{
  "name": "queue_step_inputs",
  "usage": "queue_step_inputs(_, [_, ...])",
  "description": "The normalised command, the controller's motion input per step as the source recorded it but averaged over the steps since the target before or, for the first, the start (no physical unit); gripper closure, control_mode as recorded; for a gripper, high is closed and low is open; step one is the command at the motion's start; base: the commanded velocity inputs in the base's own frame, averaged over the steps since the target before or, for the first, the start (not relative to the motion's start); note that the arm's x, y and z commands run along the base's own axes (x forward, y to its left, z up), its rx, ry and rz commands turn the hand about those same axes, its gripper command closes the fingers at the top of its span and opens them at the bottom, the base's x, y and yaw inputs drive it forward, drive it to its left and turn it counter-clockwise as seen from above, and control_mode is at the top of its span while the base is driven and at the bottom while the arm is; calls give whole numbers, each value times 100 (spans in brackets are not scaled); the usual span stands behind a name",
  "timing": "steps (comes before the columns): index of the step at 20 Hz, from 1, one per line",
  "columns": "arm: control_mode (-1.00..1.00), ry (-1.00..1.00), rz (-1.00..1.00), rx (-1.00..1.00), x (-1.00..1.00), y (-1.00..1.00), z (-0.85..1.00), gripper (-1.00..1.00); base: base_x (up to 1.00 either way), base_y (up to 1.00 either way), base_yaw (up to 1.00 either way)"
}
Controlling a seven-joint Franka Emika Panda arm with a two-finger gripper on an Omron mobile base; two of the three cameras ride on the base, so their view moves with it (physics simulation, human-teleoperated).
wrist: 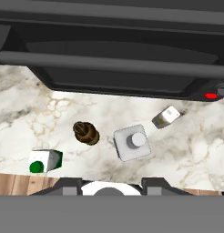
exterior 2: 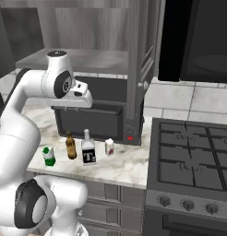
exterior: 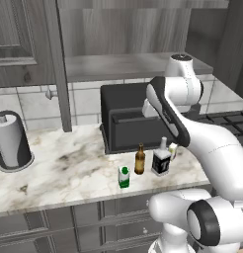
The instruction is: Sort all alcoholic drinks to one cabinet, and non-alcoholic drinks to the other.
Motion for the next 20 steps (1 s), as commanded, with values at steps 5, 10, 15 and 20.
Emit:
queue_step_inputs(5, [-100,0,0,0,-6,0,-2,-100,0,0,0])
queue_step_inputs(10, [-100,0,0,0,-15,0,-12,-100,0,0,0])
queue_step_inputs(15, [-100,0,0,0,-5,-9,-16,-100,0,0,0])
queue_step_inputs(20, [-100,0,2,1,0,-12,-13,-100,0,0,0])
